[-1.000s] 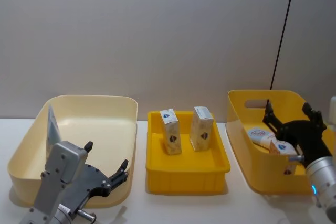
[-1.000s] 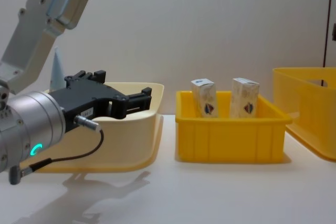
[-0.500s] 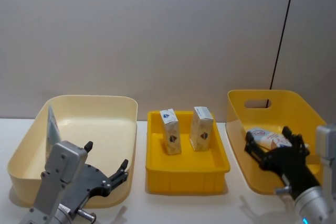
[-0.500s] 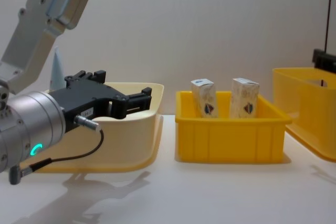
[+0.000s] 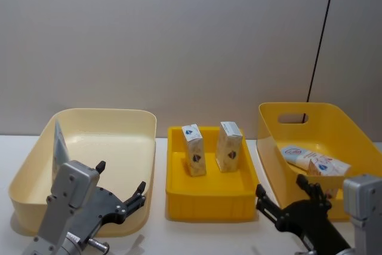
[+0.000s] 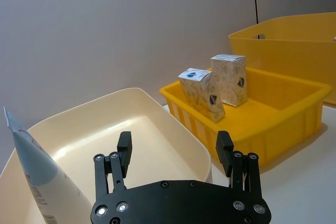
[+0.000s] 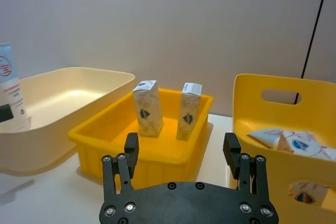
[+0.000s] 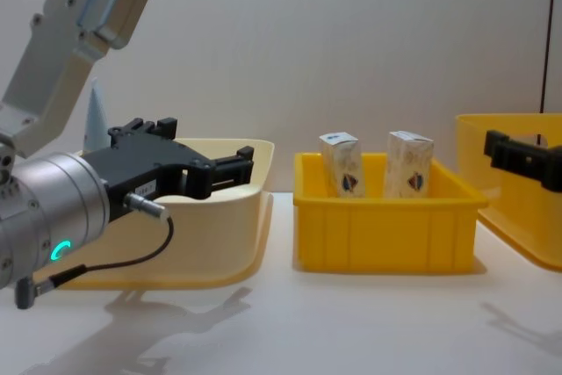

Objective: Bimanual collaborative sorting of washing and personal care products

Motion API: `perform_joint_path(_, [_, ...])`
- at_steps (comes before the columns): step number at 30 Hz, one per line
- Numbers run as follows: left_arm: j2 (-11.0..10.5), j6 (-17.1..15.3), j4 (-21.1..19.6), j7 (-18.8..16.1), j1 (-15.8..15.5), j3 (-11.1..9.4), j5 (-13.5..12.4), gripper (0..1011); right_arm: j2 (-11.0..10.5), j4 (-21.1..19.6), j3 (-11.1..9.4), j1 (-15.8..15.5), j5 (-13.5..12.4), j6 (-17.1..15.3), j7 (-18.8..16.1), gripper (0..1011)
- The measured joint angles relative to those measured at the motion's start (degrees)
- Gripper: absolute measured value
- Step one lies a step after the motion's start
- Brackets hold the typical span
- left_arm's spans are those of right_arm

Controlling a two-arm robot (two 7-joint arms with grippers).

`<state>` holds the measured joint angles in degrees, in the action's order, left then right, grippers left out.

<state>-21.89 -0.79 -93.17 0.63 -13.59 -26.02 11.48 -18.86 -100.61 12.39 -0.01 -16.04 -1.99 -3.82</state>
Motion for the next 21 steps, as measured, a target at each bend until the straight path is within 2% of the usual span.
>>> perform_joint_path(21, [0.0,0.0,0.0,0.0,0.0,0.0,0.0,1000,-0.47,-0.62,0.56,-0.83,-0.45,0.06,-0.04,1001])
